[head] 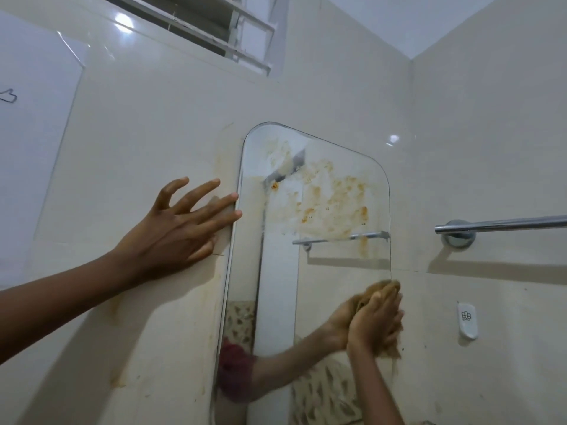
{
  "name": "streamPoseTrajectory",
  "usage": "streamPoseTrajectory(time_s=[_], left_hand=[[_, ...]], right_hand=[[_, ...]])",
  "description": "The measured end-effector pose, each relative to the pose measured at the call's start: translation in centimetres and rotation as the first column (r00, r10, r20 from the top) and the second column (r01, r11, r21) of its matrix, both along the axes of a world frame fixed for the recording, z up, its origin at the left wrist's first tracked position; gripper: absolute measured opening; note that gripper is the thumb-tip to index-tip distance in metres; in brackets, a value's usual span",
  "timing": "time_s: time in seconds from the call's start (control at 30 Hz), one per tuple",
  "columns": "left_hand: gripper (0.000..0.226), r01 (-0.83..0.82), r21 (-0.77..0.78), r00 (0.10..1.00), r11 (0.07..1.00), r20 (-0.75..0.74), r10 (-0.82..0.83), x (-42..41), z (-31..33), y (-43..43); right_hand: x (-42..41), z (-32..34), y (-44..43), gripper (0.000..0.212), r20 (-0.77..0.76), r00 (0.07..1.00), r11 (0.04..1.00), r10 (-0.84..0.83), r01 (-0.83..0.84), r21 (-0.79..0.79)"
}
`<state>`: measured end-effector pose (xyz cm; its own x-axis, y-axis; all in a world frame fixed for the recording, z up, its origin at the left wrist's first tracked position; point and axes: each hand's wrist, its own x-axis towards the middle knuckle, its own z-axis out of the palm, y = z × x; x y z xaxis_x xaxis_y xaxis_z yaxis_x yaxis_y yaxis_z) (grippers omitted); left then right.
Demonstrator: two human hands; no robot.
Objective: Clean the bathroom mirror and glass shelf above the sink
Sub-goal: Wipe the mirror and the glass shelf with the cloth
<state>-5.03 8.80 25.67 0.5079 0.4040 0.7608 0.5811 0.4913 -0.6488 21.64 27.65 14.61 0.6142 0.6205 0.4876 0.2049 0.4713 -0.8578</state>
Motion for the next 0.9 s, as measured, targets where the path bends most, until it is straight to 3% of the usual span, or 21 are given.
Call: streamPoseTrajectory(time_s=[0.1, 0.23, 0.4, 0.67, 0.9], left_hand=[[0.051, -0.014, -0.020, 1.000, 1.000, 0.027, 0.015, 0.3, 0.2, -0.2], [0.053, -0.075, -0.017, 0.997, 0.997, 0.026, 0.076, 0.3, -0.1, -0.2], [0.055, -0.026, -0.006, 0.999, 1.000, 0.031, 0.026, 0.2, -0.2, 0.0], [0.056, 0.168, 0.092, 0.955, 0.982, 0.232, -0.185, 0.0, 0.1, -0.1], [0.053, 0.158, 0.088, 0.974, 0.984, 0.153, -0.170, 0.1, 0.0, -0.1]], right_hand=[[0.1, 4.8, 2.0, 0.050, -0.034, 0.999, 0.995, -0.042, 0.045, 0.084], [-2.1, 10.2, 1.6, 0.056, 0.148, 0.987, 0.970, -0.067, 0.029, 0.241], [-7.0, 13.9, -2.3, 0.052, 0.394, 0.911, 0.922, -0.119, -0.045, 0.384], [-12.6, 11.6, -8.1, 0.055, 0.644, 0.745, 0.802, -0.171, -0.274, 0.531], [-13.0, 5.0, -8.2, 0.054, 0.738, 0.605, 0.707, -0.298, -0.380, 0.596]])
